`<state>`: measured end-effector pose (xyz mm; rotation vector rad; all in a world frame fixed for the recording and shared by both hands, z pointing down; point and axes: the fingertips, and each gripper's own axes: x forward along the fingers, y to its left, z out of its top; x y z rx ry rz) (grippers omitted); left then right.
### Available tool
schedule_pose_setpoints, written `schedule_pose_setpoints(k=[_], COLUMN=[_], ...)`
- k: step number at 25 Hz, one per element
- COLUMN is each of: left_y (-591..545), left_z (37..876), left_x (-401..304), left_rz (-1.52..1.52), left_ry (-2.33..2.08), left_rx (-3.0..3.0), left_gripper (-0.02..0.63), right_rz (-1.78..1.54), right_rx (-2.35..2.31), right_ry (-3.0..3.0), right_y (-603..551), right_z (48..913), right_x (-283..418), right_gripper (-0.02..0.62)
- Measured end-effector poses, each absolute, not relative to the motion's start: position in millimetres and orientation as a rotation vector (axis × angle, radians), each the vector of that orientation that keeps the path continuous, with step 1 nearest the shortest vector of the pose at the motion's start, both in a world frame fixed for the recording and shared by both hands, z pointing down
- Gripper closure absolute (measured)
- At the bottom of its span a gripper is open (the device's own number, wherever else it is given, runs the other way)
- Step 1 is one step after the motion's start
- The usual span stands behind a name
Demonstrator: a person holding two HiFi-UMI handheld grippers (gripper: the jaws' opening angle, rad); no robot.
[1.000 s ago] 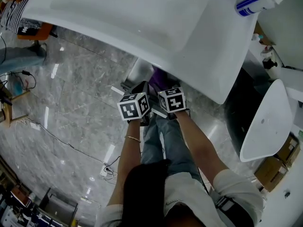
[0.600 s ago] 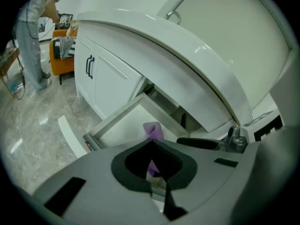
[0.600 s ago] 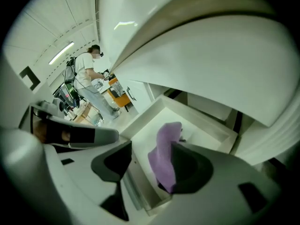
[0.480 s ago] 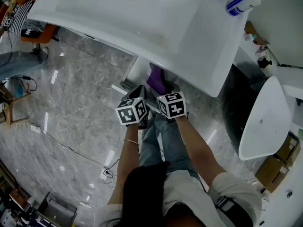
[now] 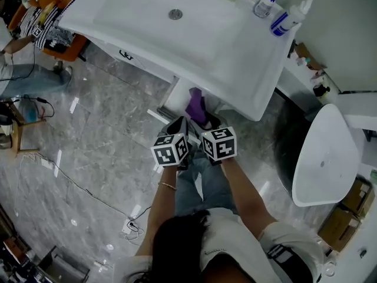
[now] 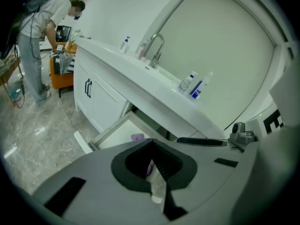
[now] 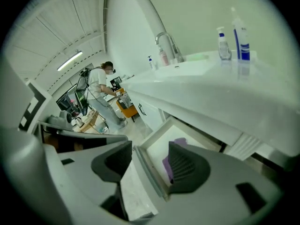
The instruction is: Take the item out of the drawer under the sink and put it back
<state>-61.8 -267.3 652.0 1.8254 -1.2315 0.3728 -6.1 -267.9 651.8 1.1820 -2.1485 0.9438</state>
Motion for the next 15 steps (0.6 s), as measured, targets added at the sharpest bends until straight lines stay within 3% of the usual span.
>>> schedule_pose_setpoints(k=[7, 15], left_y=[-272.9, -265.3], left_z=[587.0, 522.2], left_x=[-48.9, -37.9], left_rz=[0.308, 0.275], left_ry=[-1.267, -1.291], left_rx=[1.937, 2.068], left_gripper=[0.601, 0.601], right_rz=[0.835, 0.732], right_rx=[1.262, 1.356], right_ry=[-2.220, -2.259], right_y=[-271.8, -263.0], right_z=[584.6, 523.6], right_x=[9.3, 10.2], right_gripper=[0.357, 0.437])
